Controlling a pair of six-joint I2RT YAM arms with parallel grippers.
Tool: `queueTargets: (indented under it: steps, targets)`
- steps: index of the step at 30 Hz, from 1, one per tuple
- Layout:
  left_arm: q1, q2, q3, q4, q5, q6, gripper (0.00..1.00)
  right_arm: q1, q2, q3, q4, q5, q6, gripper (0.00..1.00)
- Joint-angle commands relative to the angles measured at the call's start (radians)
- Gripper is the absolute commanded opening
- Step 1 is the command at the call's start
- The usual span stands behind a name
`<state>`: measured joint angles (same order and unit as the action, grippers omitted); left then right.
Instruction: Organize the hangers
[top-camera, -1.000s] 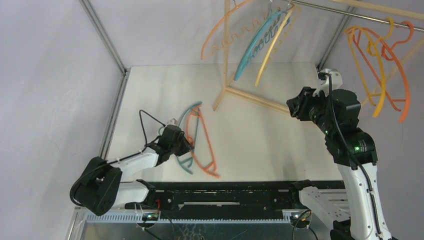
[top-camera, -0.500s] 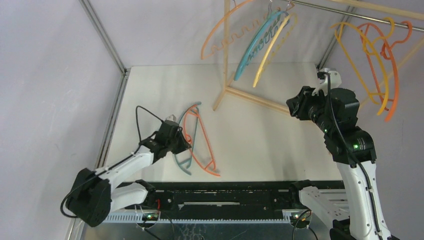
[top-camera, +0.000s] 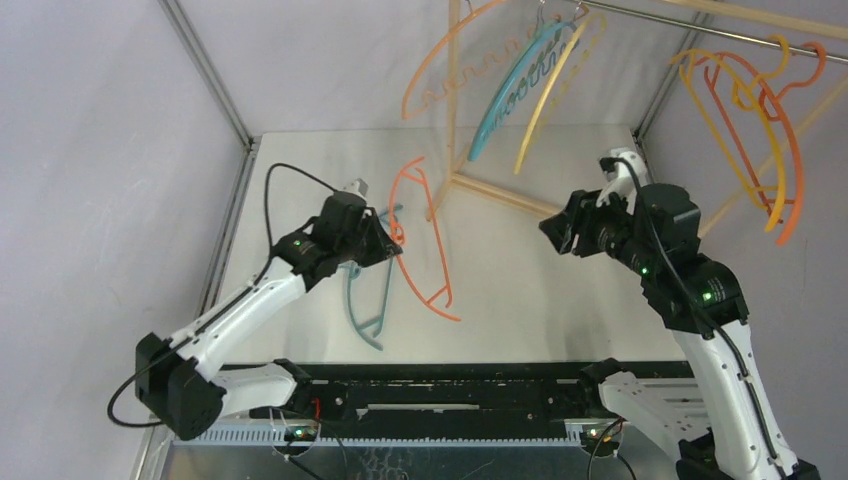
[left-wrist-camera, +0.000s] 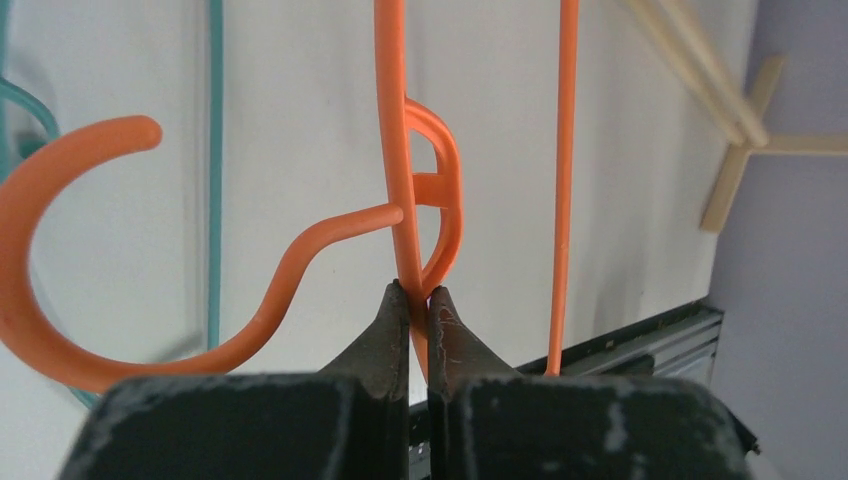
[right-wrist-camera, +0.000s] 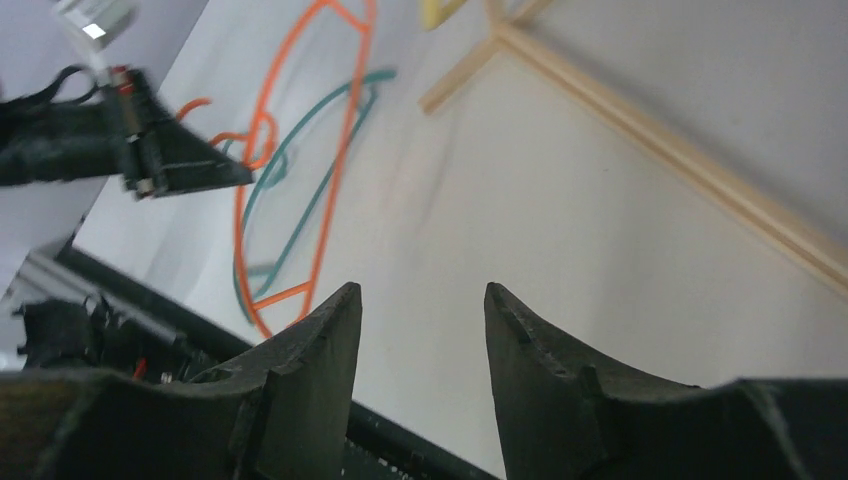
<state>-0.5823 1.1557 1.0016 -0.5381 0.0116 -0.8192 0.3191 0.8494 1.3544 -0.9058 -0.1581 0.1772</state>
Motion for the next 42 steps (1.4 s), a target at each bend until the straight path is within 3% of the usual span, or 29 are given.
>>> queueTargets:
  steps: [1,10,20,27,37,42]
  targets:
    - [-0.053,0.08,0.03,-0.008,0.043,-0.041,0.0,0.135,-0.011,-0.005,-0.004,0.044,0.002,0.57]
    - [-0.146,0.256,0.177,-0.008,0.031,-0.054,0.0,0.548,0.069,-0.054,0.003,0.273,0.044,0.62]
    - [-0.165,0.393,0.457,-0.107,0.033,-0.05,0.0,0.872,0.214,-0.065,0.023,0.534,0.132,0.68]
    - [-0.172,0.394,0.549,-0.183,0.025,-0.035,0.0,0.967,0.289,-0.064,-0.017,0.703,0.183,0.69]
    - [-0.212,0.358,0.566,-0.212,0.025,-0.052,0.0,1.08,0.413,-0.055,-0.147,1.078,0.237,0.72]
    - [-0.232,0.329,0.561,-0.218,0.026,-0.067,0.0,1.086,0.465,-0.053,-0.228,1.143,0.31,0.7]
